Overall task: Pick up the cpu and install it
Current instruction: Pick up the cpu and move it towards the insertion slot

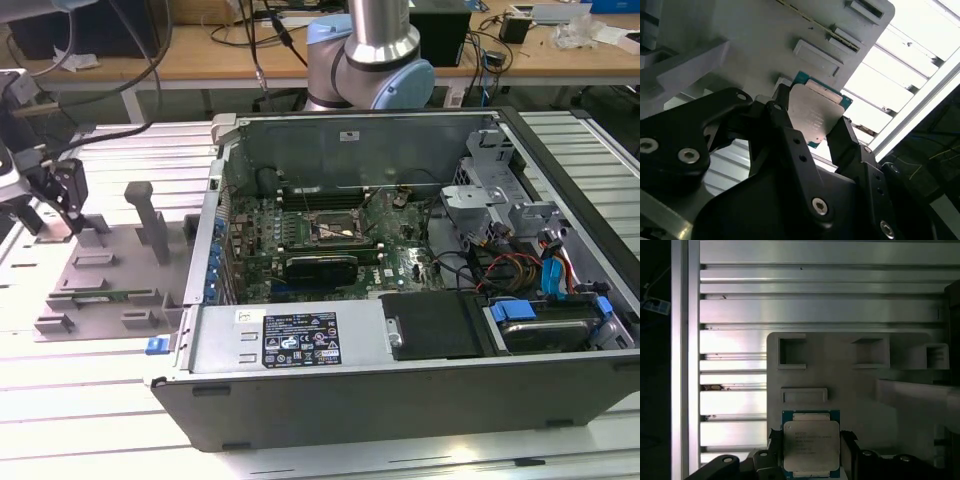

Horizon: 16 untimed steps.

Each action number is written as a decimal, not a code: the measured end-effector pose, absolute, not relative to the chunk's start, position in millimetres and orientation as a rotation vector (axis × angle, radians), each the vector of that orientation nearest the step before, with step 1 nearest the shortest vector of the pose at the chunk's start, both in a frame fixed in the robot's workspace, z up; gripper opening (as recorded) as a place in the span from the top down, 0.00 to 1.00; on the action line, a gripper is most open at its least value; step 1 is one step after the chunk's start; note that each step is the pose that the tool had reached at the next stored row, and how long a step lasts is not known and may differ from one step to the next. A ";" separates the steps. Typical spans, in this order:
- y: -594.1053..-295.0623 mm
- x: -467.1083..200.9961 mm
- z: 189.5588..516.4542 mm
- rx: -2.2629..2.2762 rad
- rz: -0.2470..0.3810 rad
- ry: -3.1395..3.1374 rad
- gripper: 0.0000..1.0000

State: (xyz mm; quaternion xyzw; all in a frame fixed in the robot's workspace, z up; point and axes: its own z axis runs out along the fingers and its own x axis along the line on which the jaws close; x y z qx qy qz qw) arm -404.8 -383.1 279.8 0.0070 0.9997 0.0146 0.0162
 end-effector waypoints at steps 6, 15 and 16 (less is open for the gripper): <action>-383.1 -404.8 294.1 0.022 0.045 3.109 0.46; -383.1 -404.8 311.9 0.022 0.045 3.109 0.46; -383.1 -404.8 314.4 0.022 0.045 3.109 0.46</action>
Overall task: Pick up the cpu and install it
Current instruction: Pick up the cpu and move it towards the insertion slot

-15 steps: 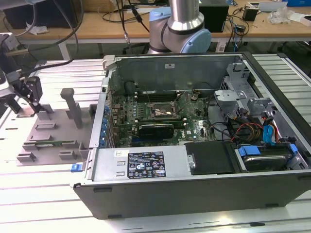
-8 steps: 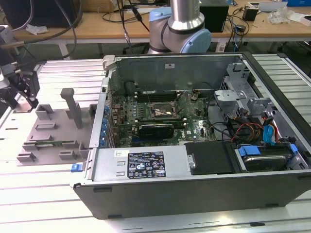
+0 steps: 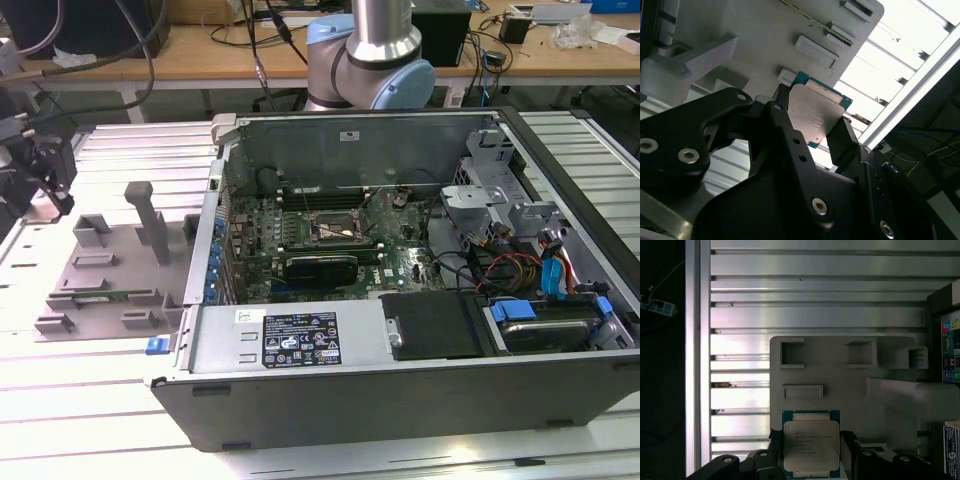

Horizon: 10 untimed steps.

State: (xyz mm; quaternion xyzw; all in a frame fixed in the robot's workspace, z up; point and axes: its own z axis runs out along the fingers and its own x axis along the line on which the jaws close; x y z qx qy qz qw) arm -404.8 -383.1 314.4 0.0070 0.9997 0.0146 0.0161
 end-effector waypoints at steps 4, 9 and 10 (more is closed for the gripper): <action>-383.1 -404.8 324.7 0.022 0.045 3.109 0.46; -383.1 -404.8 333.3 0.022 0.045 3.109 0.46; -383.1 -404.8 334.5 0.022 0.045 3.109 0.46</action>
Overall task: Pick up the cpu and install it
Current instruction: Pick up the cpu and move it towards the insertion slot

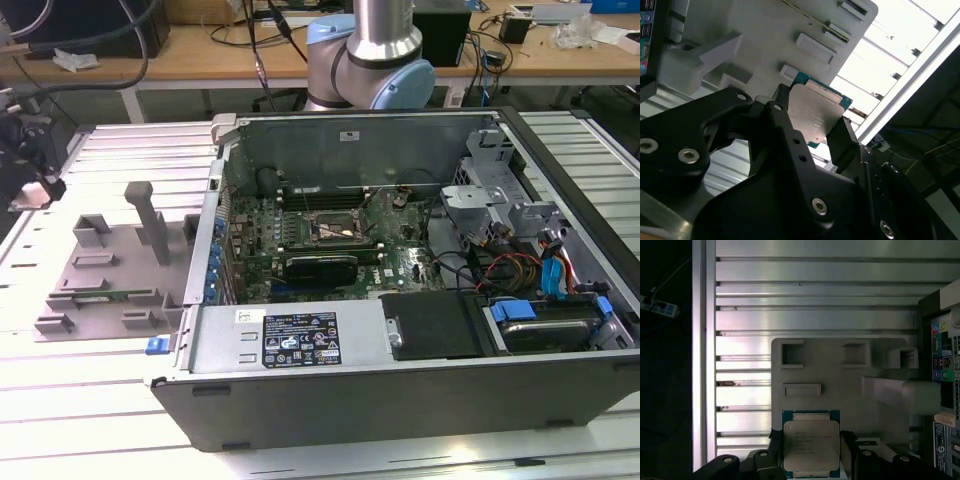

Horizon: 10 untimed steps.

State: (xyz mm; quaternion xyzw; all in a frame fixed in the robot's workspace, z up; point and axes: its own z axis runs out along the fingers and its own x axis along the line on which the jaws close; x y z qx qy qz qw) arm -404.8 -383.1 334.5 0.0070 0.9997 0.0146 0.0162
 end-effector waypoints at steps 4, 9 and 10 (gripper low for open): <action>-383.1 -404.7 335.7 0.022 0.045 3.109 0.46; -383.1 -374.4 335.6 0.022 0.045 3.109 0.46; -383.1 -370.9 335.6 0.022 0.045 3.109 0.46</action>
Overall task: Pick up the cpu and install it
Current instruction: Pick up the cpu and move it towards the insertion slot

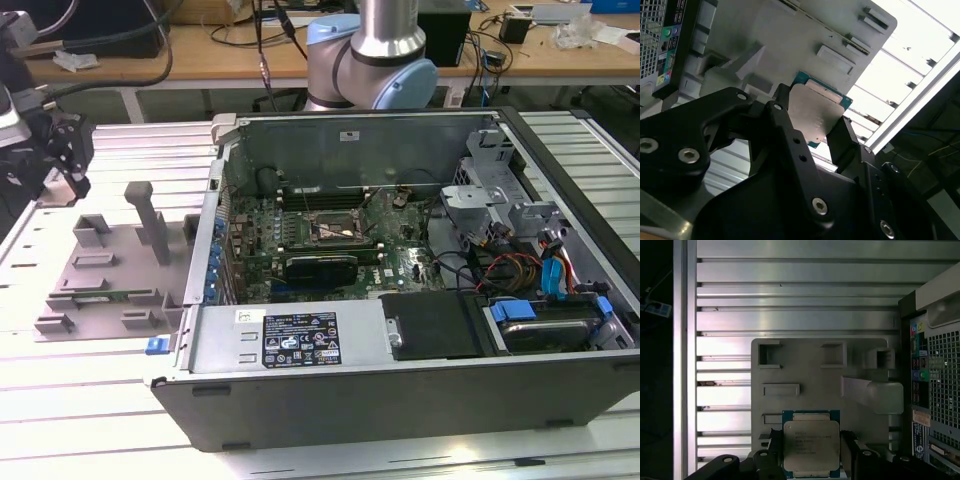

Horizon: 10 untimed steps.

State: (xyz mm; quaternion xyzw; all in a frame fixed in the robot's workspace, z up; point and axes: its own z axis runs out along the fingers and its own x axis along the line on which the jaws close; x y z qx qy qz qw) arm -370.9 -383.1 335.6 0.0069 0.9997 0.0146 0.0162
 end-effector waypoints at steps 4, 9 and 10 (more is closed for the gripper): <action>-383.2 -363.0 335.6 0.022 0.045 3.109 0.46; -383.1 -353.5 335.6 0.022 0.045 3.109 0.46; -383.1 -352.3 335.6 0.022 0.045 3.109 0.46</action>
